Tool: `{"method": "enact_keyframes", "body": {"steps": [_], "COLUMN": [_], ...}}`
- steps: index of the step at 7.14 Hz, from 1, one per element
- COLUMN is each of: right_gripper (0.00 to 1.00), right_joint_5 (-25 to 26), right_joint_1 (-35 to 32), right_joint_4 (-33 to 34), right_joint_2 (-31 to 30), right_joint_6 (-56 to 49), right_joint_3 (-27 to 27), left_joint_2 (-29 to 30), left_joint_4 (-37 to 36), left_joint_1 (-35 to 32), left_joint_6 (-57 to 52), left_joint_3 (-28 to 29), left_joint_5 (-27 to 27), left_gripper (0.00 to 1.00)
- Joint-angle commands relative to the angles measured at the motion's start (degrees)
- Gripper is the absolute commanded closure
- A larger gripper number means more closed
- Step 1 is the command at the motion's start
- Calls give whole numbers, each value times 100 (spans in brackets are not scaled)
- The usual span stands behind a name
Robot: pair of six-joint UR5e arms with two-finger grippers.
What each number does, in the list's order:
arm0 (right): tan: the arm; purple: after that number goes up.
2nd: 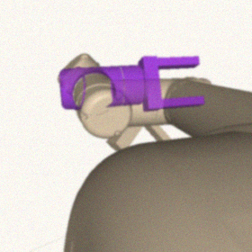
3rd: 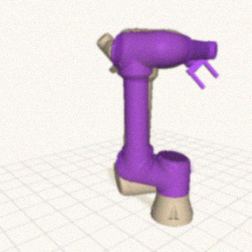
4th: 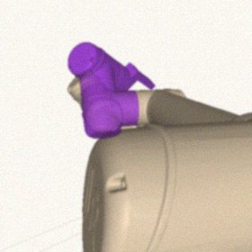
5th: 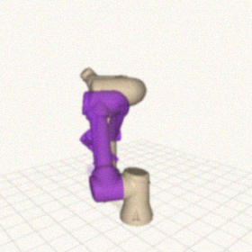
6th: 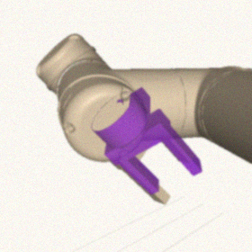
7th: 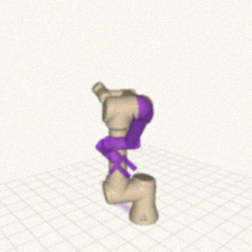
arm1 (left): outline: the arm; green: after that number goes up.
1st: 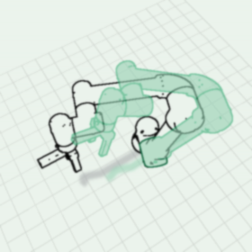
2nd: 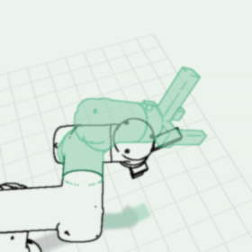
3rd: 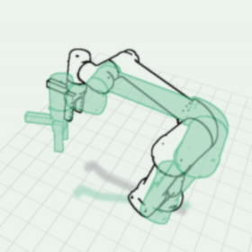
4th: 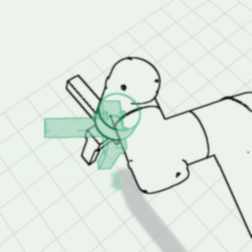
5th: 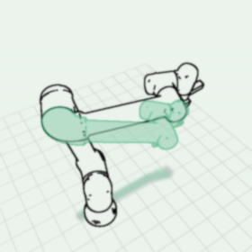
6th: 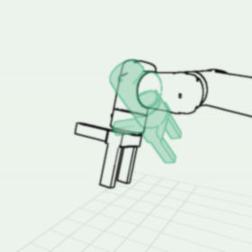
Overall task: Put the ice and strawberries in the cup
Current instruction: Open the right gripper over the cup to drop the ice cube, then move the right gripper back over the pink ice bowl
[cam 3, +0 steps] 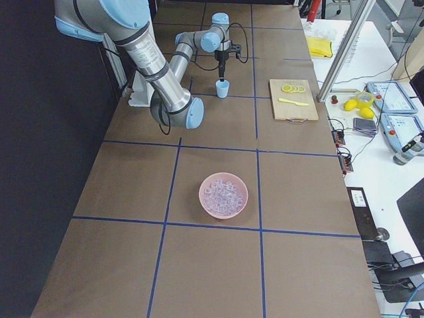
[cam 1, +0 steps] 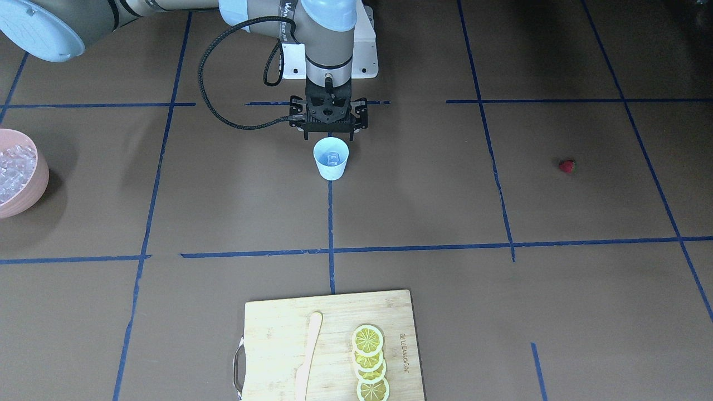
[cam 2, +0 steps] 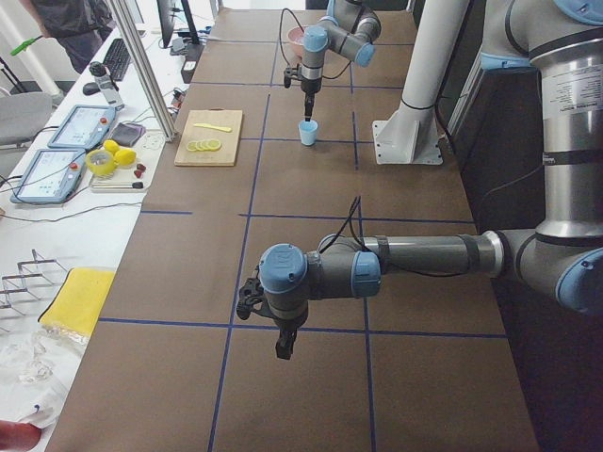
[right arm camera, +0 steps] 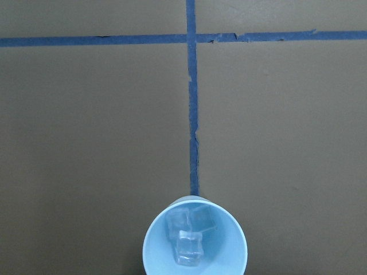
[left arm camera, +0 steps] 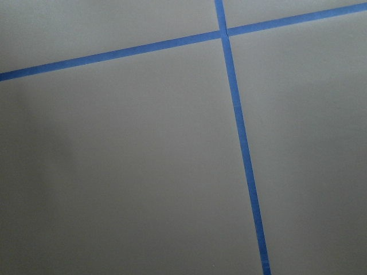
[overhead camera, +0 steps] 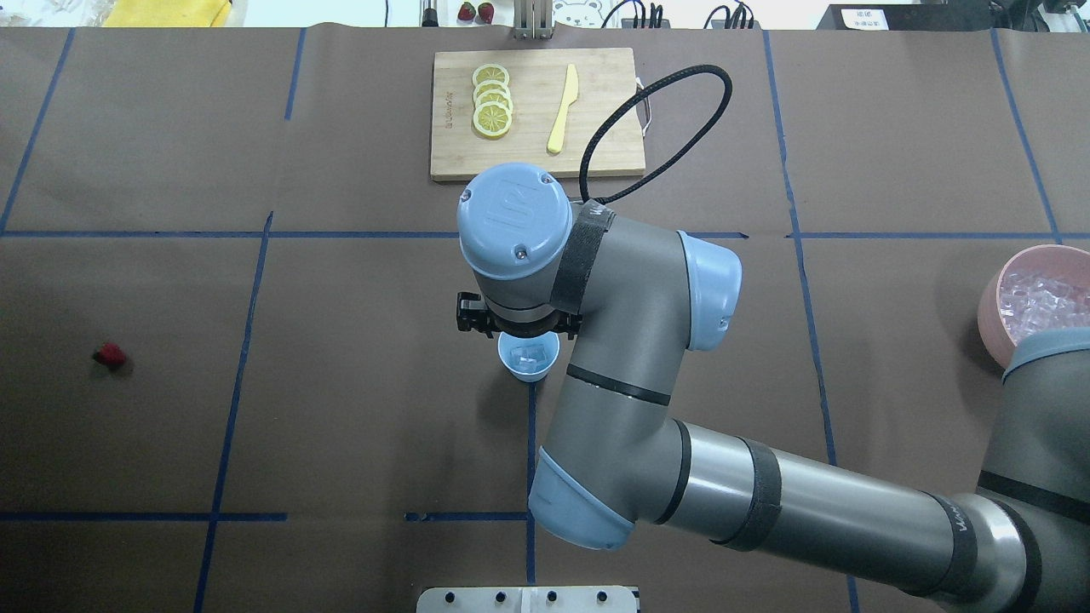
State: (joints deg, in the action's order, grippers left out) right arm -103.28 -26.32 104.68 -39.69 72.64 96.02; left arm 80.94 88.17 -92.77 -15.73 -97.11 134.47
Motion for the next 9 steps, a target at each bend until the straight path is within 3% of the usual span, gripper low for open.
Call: {"method": "enact_keyframes", "body": {"steps": [1,3,5,7,9], "right_gripper": [1,1,1,1,1], "right_joint_5": [-86,-479,-1059,-1693,-1826], "right_joint_1": [-293,-863,-1635,-2453,-3148], "right_joint_4": [0,0,-9,-9,-9], "right_joint_2": [-38,-423,-1178,-1819,-2837], "right_joint_6": [-231,-1098,-2257,-3636,-5164], "right_joint_3": [101,259,776,944,1356], "left_joint_2": [1,19,63,72,89], "left_joint_4": [7,-2,155,1021,1149], "left_joint_1": [40,48,40,48,135], "left_joint_6": [0,18,35,61,61], "left_joint_3": [-9,-114,-176,-142,-142], "left_joint_5": [-9,0,0,-9,0], "left_gripper": [0,0,0,0,0]}}
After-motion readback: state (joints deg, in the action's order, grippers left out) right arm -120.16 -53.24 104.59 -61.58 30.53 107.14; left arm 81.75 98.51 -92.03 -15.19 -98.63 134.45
